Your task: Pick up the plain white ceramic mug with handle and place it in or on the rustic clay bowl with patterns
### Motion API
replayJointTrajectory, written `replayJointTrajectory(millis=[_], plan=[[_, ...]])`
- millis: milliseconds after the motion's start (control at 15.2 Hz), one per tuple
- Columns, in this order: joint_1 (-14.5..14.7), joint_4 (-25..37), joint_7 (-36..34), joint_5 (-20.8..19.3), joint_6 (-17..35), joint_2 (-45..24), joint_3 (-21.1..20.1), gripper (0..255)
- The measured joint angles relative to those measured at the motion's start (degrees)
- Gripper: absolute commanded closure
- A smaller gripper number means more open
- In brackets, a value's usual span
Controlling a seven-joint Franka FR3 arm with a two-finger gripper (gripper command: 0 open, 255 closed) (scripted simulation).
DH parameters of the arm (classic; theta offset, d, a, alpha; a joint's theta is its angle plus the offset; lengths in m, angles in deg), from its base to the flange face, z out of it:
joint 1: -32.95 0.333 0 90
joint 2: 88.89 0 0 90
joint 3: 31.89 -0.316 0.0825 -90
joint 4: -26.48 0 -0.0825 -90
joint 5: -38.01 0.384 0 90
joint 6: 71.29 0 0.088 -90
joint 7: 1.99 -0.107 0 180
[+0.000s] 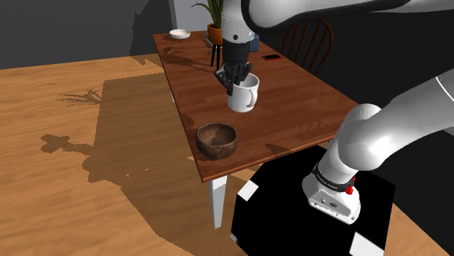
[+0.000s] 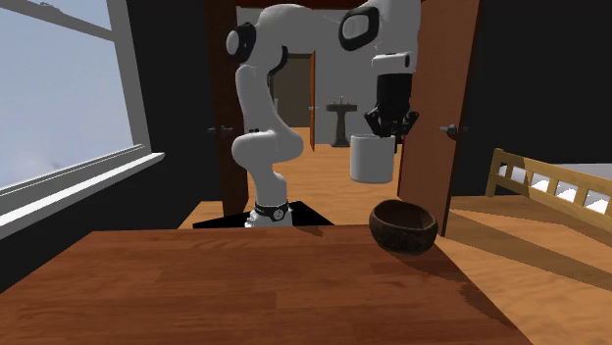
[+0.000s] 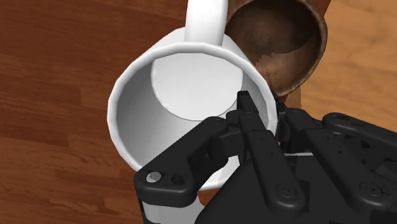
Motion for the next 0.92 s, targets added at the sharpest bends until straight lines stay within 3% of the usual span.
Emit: replayJointTrajectory(millis=[462,924], plan=[[1.7,10.3,-9.6,-0.1,-0.5,-9.7,-7.4,255],[2.0,7.7,-11.1,-0.3,4.1,-11.8,-8.7,255]])
